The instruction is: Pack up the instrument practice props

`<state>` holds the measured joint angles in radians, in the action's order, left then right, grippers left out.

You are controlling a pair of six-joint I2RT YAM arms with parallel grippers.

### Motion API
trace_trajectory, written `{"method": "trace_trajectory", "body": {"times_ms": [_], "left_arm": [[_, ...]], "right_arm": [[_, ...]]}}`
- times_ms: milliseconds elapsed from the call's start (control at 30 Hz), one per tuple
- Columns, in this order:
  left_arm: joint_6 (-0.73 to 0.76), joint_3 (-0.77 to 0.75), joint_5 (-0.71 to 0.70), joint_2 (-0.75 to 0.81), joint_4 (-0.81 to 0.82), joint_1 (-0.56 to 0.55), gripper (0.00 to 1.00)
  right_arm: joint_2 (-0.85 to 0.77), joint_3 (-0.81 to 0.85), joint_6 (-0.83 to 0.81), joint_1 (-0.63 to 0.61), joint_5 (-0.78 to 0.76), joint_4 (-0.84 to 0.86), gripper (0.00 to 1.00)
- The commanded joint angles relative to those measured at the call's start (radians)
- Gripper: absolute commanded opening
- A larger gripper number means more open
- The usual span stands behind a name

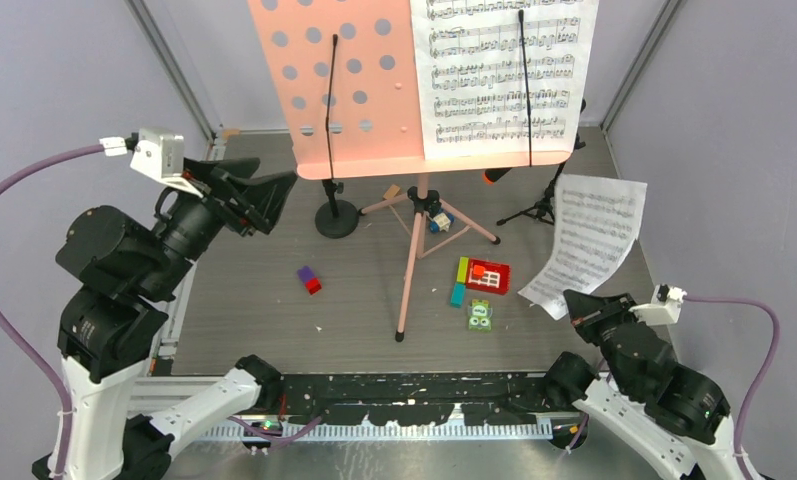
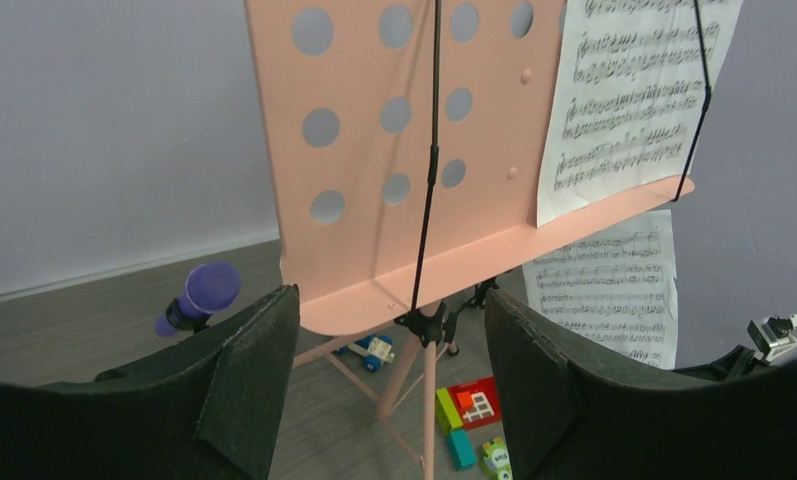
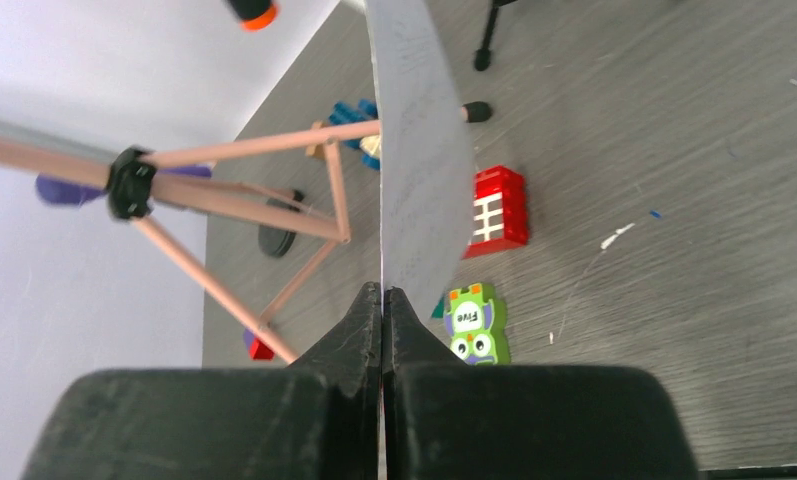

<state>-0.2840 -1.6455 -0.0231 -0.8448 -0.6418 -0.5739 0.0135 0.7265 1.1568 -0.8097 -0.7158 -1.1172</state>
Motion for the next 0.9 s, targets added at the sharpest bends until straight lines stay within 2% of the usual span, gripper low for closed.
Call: {"method": "trace_trajectory", "body": {"times_ms": [0, 100, 500, 633, 800, 867], "left_arm": [[-0.016, 0.045, -0.028, 0.01, -0.022, -0.001, 0.69], [-0.023, 0.078, -0.033, 0.023, -0.022, -0.001, 0.69], [-0.055, 0.141, -0.026, 0.044, -0.025, -0.001, 0.69], [-0.053, 0.146, -0.032, 0.047, -0.029, -0.001, 0.69], [-0.062, 0.163, -0.033, 0.049, -0.023, -0.001, 0.69], [-0.064, 0.165, -0.031, 0.047, -0.029, -0.001, 0.69]], "right_arm": [[0.02, -0.031, 0.18, 0.0, -0.169, -0.02, 0.01], [0.042, -0.066, 0.199, 0.0, -0.186, 0.012, 0.05], [0.144, -0.214, 0.283, -0.001, -0.291, 0.12, 0.07], [0.159, -0.233, 0.301, 0.0, -0.287, 0.129, 0.16], [0.183, -0.246, 0.36, 0.0, -0.272, 0.093, 0.37], [0.178, -0.235, 0.363, 0.0, -0.273, 0.077, 0.43]]}}
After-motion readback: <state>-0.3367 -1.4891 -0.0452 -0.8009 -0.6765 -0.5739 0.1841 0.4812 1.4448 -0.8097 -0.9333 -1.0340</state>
